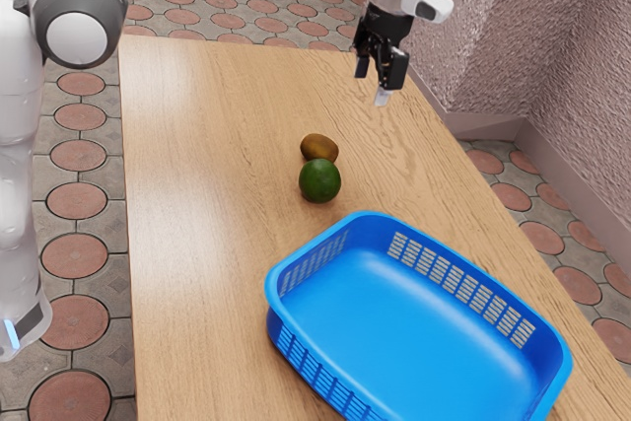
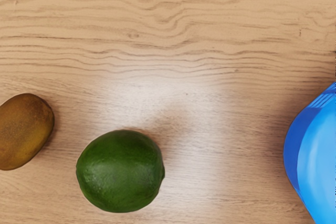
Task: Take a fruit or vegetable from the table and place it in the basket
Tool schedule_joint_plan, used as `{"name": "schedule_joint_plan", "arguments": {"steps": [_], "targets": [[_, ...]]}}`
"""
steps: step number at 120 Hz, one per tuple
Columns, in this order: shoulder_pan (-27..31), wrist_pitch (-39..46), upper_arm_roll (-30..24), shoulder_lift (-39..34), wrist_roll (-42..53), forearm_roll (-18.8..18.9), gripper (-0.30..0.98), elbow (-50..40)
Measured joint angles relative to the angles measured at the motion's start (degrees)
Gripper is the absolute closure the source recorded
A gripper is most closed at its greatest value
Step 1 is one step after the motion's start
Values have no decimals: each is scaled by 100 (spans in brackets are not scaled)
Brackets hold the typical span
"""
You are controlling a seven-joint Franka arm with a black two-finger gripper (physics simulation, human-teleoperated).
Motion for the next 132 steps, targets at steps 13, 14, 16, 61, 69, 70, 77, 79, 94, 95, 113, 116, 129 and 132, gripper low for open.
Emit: {"name": "schedule_joint_plan", "arguments": {"steps": [13, 14, 16, 61, 69, 70, 77, 79, 94, 95, 113, 116, 129, 132], "targets": [[-17, 17, -2, -25, -3, -3, 1, 4], [-13, 18, -4, -29, -3, -3, 1, 9], [-7, 15, -8, -35, -3, -2, 1, 32], [-20, -479, -19, -113, 497, 319, 1, 116], [4, -542, -8, -161, 826, 626, 1, -67], [6, -544, -6, -170, 871, 665, 1, -102], [27, -471, 5, -376, 1208, 908, 1, -523], [32, -421, 9, -473, 1306, 960, 1, -698], [82, 74, 38, -974, 2024, 1184, 1, -1746], [79, 117, 47, -1012, 2072, 1193, 1, -1816], [-25, 827, 639, -1443, 2972, 1276, 1, -2726], [24, 911, 724, -1453, 3111, 1282, 1, -2761], [92, 1239, 950, -1457, 3653, 1298, 1, -2886], [81, 1315, 977, -1450, 3765, 1301, 1, -2935]]}}
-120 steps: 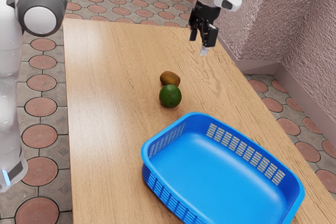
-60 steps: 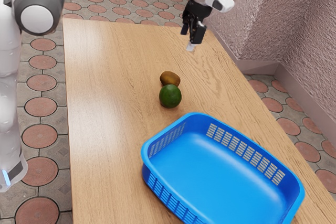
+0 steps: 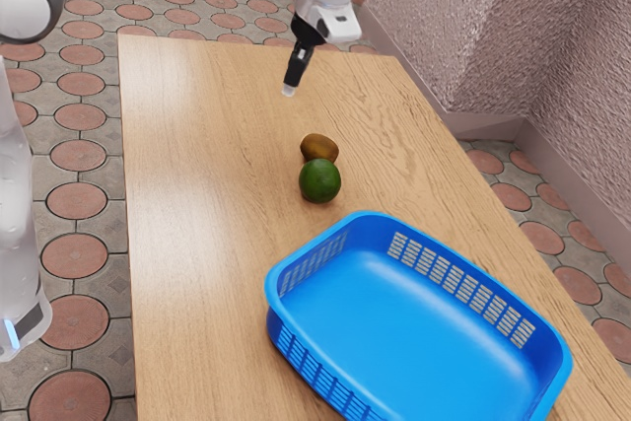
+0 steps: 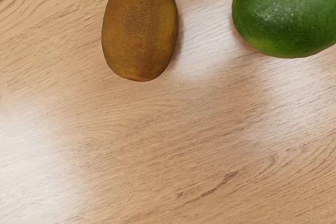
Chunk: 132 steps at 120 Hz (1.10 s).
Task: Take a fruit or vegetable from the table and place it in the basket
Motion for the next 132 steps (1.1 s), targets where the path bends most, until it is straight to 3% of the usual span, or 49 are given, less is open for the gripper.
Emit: {"name": "schedule_joint_plan", "arguments": {"steps": [56, 88, 132], "targets": [[-23, 1105, 640, 5, 1533, -27, 1, -822], [-98, 1452, 144, 36, 1970, -335, 1, -1101], [-92, 1772, -141, 25, 2228, -652, 1, -1069]]}}
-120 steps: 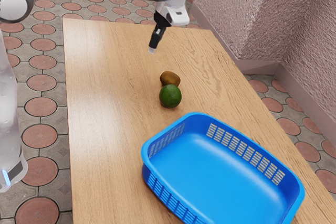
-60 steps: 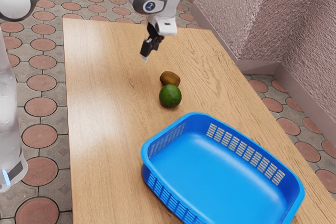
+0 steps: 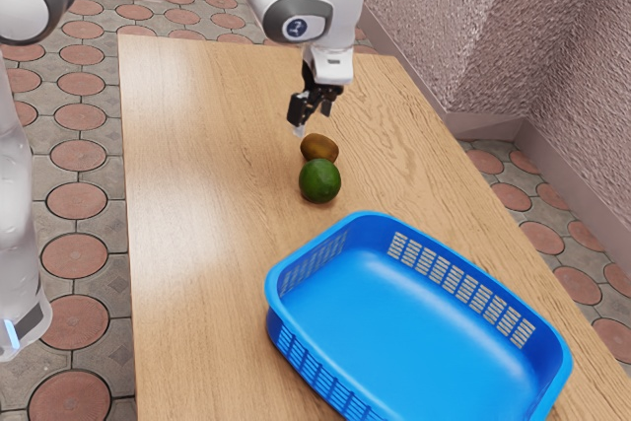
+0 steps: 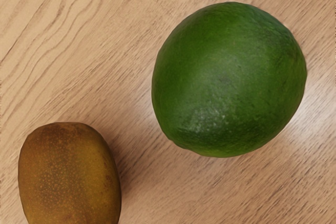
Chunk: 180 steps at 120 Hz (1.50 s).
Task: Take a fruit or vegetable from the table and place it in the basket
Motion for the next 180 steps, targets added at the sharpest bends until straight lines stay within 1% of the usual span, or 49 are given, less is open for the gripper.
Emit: {"name": "schedule_joint_plan", "arguments": {"steps": [17, 41, 58, 75, 90, 115, 137, 161, 180], "targets": [[26, 75, 28, -41, 61, -107, 1, -4], [75, 174, 288, -54, 111, -150, 1, 32], [51, 335, 278, 7, 67, -382, 1, 107], [28, 413, 351, 28, -20, -476, 1, 116], [102, 445, 401, 133, -114, -497, 1, 112], [70, 477, 399, 360, -242, -491, 1, 82], [-5, 468, 524, 381, -321, -490, 1, 62], [79, 481, 729, 382, -381, -490, 1, 69], [215, 498, 793, 405, -415, -493, 1, 70]]}}
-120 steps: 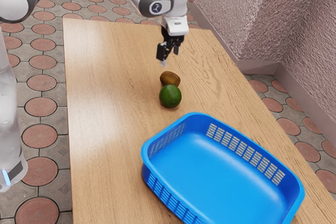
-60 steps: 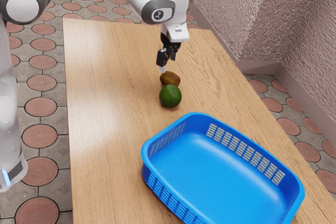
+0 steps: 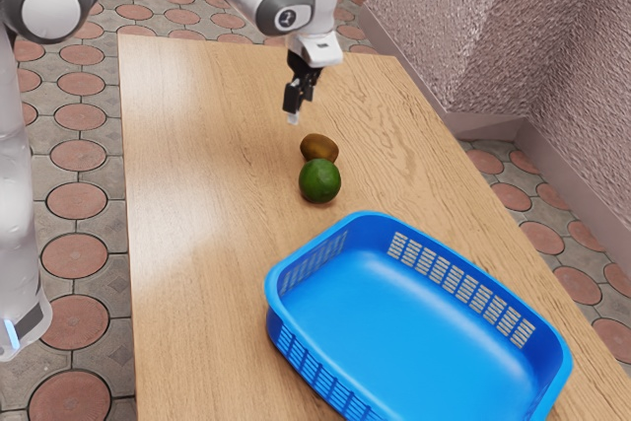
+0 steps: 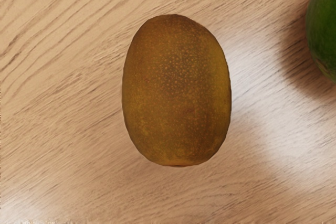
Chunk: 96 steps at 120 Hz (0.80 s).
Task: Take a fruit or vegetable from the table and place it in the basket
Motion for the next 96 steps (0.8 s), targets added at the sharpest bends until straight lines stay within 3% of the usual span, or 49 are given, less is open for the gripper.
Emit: {"name": "schedule_joint_plan", "arguments": {"steps": [96], "targets": [[-136, -34, -56, 662, -419, -119, 1, 581]]}}
